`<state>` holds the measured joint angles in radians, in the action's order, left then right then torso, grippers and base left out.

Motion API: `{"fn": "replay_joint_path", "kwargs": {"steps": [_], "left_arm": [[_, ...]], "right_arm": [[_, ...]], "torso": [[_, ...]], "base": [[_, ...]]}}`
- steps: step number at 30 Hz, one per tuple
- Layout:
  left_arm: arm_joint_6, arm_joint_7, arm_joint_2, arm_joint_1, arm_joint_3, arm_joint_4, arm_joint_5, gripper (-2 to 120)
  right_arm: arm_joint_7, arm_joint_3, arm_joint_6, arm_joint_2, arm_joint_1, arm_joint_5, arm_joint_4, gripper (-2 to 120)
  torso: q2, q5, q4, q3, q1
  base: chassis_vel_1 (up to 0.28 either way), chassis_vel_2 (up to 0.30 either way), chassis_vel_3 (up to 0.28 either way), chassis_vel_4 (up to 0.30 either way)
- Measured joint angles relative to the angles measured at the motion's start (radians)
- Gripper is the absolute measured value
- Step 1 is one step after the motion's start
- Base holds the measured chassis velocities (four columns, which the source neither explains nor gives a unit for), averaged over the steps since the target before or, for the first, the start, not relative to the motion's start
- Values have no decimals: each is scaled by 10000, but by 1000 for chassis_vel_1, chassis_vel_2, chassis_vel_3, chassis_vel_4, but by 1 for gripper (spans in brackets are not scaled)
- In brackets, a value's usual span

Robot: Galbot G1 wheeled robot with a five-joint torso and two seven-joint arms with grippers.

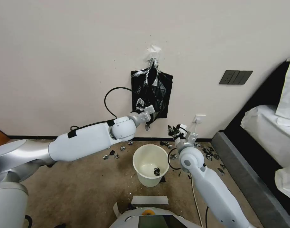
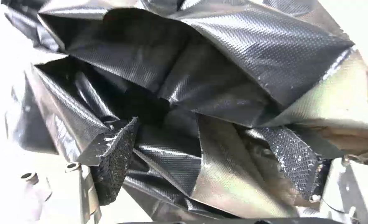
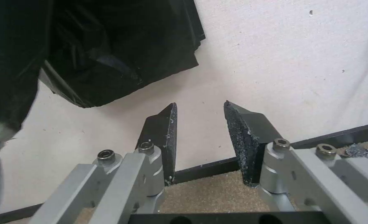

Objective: Place a trash bag onto the trash bin.

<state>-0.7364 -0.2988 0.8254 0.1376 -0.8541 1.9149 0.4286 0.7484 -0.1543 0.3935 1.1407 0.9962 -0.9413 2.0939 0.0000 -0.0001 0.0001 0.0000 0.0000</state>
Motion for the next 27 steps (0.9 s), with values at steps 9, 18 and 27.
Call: {"fn": "replay_joint_path", "kwargs": {"steps": [9, 18, 27], "left_arm": [[8, 19, -275, 4, -73, -36, 35, 78], [9, 56, -371, 232, -349, -270, 372, 78], [10, 55, -47, 516, -572, -694, 429, 78]], "right_arm": [[-31, -17, -36, 37, 93, 70, 47, 32], [-69, -23, -93, 108, 122, 127, 64, 33], [-137, -153, -133, 119, 262, 159, 92, 33]], "torso": [[-1, 0, 0, 0, 0], [0, 1, 0, 0, 0], [0, 1, -1, 0, 0]], "base": [[0, 0, 0, 0], [0, 0, 0, 0], [0, 0, 0, 0]]}}
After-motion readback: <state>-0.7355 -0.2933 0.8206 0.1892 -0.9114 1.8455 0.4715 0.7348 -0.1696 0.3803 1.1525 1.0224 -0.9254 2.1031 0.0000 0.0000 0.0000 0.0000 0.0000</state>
